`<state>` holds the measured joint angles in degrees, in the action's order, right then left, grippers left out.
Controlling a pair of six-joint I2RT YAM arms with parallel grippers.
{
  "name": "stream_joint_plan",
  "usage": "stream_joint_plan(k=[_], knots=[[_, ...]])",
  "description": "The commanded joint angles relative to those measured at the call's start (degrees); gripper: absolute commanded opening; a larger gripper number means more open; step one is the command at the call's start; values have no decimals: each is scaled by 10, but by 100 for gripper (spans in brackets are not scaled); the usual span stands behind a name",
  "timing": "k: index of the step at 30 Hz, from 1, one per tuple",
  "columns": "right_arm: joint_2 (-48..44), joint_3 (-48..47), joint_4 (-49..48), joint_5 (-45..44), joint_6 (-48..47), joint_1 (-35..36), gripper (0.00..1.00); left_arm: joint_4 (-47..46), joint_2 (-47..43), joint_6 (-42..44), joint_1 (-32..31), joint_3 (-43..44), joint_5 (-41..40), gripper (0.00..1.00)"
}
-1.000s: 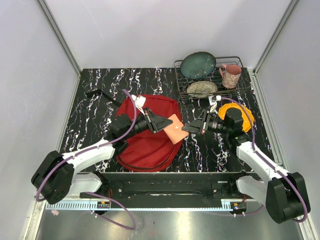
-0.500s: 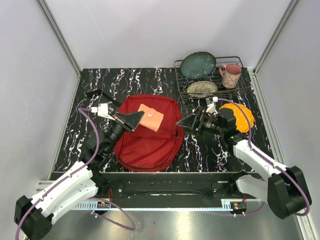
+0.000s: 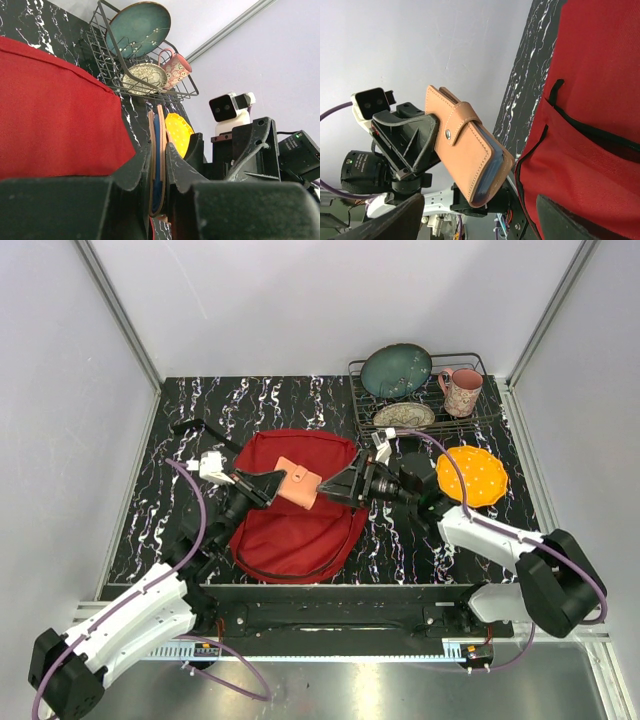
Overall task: Pack the student bag
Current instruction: Pick up the personal item from the center of the board.
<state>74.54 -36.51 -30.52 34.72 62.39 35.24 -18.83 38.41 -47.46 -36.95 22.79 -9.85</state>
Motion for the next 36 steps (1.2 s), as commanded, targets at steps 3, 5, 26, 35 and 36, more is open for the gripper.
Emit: stream_joint_plan(k=[3, 5, 26, 35, 36], knots=[[35, -22, -88, -46, 35, 11, 94, -54, 14, -23, 3, -2, 25, 0], [57, -20, -124, -45, 57, 11, 93, -70, 20, -26, 2, -5, 32, 0], [93, -15, -235, -4, 108, 19, 0, -87, 46, -13, 3, -1, 58, 6], [-128, -10, 212, -311, -2, 19, 0, 203, 114, 241, 3, 194, 111, 99], [-148, -5, 239, -341, -6, 19, 0, 234, 132, 266, 4, 214, 99, 99]])
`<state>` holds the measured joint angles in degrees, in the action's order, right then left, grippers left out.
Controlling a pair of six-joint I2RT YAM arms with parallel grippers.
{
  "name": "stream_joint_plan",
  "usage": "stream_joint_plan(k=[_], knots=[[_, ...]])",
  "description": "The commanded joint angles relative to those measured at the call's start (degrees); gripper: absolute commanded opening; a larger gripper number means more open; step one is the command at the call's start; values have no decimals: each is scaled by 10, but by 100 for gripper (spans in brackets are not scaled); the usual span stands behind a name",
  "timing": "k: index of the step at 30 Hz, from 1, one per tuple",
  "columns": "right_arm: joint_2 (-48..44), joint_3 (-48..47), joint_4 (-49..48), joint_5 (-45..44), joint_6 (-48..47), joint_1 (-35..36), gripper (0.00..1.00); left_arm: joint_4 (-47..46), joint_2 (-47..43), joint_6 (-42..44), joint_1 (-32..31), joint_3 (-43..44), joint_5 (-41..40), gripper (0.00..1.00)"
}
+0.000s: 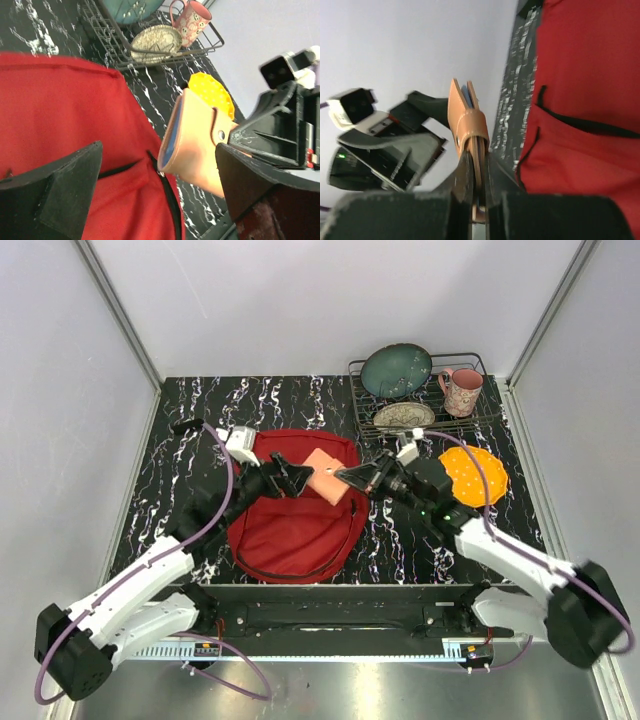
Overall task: Pack the student bag
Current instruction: Pick up the personal item from the center of the board, then place the personal item in the student bag.
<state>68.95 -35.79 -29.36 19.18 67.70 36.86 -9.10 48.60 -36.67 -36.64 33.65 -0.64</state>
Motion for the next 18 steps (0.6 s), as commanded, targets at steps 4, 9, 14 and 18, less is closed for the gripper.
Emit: stream_joint_plan(k=[4, 9, 14, 18], knots=[[-166, -8, 314, -280, -67, 1, 0, 255, 91, 271, 4, 176, -16, 99], [-172, -18, 376, -311, -71, 1, 0, 358, 212, 356, 5, 258, -48, 99], [-198, -18, 408, -334, -74, 1, 0, 377, 279, 362, 10, 277, -77, 99], [-229, -15, 430, -362, -78, -1, 0, 407, 345, 354, 9, 300, -80, 99]])
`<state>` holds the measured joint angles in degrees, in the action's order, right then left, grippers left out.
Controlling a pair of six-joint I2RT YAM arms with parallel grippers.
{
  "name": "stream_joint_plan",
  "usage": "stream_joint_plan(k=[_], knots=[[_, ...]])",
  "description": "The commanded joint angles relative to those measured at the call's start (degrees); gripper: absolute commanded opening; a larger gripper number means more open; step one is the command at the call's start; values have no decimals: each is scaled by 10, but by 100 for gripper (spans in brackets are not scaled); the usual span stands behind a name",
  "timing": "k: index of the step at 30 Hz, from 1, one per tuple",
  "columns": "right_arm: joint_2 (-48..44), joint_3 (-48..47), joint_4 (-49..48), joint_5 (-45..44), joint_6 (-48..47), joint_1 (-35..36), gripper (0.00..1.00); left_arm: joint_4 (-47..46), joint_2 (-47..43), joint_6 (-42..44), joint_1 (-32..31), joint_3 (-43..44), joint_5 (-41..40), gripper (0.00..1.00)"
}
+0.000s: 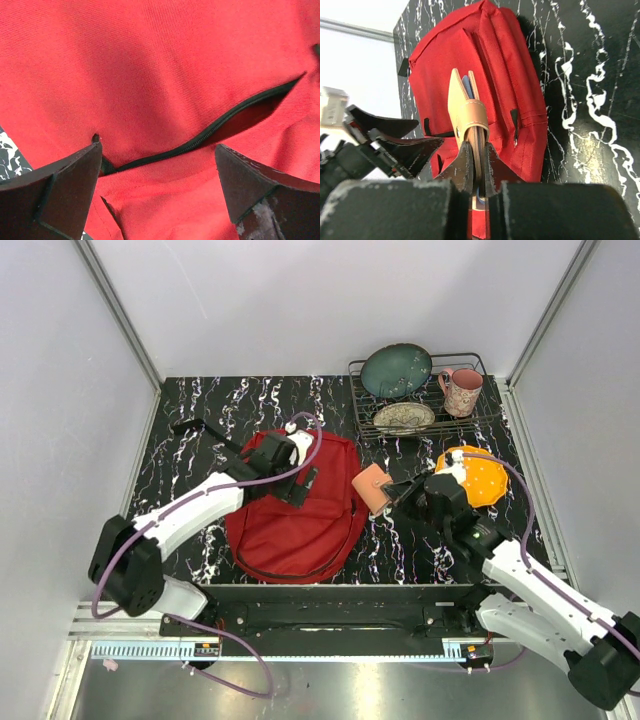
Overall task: Pack the student bag
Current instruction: Place the personal item in the student bag.
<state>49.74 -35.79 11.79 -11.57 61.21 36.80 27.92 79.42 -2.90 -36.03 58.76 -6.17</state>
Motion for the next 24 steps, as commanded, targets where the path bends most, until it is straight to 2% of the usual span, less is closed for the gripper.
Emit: stream_joint_plan(k=[1, 6, 8, 13, 16, 22, 24], knots=[[-49, -14, 23, -57, -14, -1, 0, 40, 44, 11, 3, 50, -19, 99], [-70, -11, 39, -62, -20, -8, 0, 31, 72, -5, 3, 31, 2, 98], [-73, -11, 41, -61, -21, -13, 0, 28, 75, -11, -5, 27, -22, 94], [-62, -15, 40, -47, -25, -20, 0, 17, 60, 7, -11, 38, -25, 95], [-55, -16, 39, -42, -26, -24, 0, 11, 57, 24, -11, 64, -50, 95], [-52, -18, 36, -25, -29, -35, 0, 27, 100, 81, -11, 101, -175, 96], [-53, -17, 34, -20, -30, -40, 0, 27, 118, 97, -11, 95, -179, 96]])
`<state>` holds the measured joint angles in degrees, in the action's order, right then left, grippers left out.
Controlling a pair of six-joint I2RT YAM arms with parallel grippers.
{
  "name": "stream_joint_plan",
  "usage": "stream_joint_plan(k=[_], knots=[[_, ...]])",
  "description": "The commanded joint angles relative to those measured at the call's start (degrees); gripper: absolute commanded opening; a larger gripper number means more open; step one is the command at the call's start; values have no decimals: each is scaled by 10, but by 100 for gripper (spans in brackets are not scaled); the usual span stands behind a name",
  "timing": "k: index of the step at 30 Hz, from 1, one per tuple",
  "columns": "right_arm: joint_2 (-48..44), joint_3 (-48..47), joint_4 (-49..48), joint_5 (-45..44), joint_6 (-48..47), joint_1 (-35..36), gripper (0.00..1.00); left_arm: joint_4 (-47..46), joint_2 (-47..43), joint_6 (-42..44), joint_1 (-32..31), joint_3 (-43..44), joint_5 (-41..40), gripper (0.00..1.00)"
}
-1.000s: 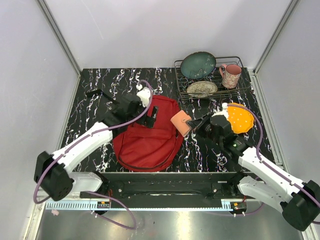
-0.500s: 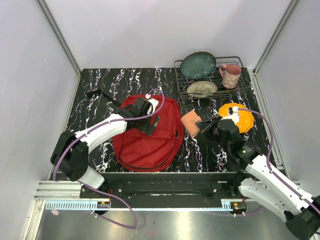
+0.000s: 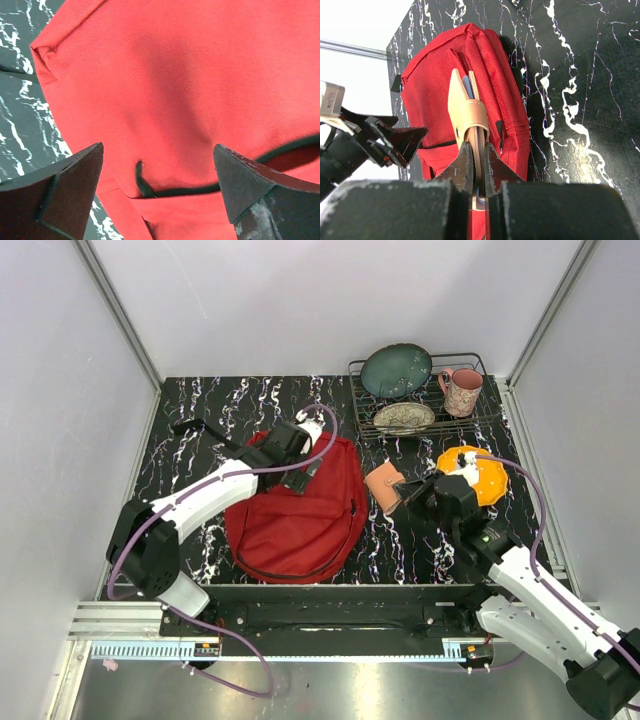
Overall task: Pack the student bag
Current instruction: Place the personal item in the student bag.
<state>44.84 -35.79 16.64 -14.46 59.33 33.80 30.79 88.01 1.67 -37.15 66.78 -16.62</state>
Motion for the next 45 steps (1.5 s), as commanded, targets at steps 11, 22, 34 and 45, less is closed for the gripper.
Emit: stream_joint_plan(k=[11, 22, 34, 45], knots=[[-3, -7, -23, 50, -16, -41, 0, 0, 37, 56, -6, -50, 61, 94], [18, 10, -61, 95, -7, -59, 1, 15, 29, 66, -33, -83, 114, 92], [14, 16, -64, 105, -8, -67, 3, -54, 53, 18, -54, -113, -2, 82], [10, 21, -64, 108, -6, -73, 4, -102, 33, -10, -55, -133, -46, 13]])
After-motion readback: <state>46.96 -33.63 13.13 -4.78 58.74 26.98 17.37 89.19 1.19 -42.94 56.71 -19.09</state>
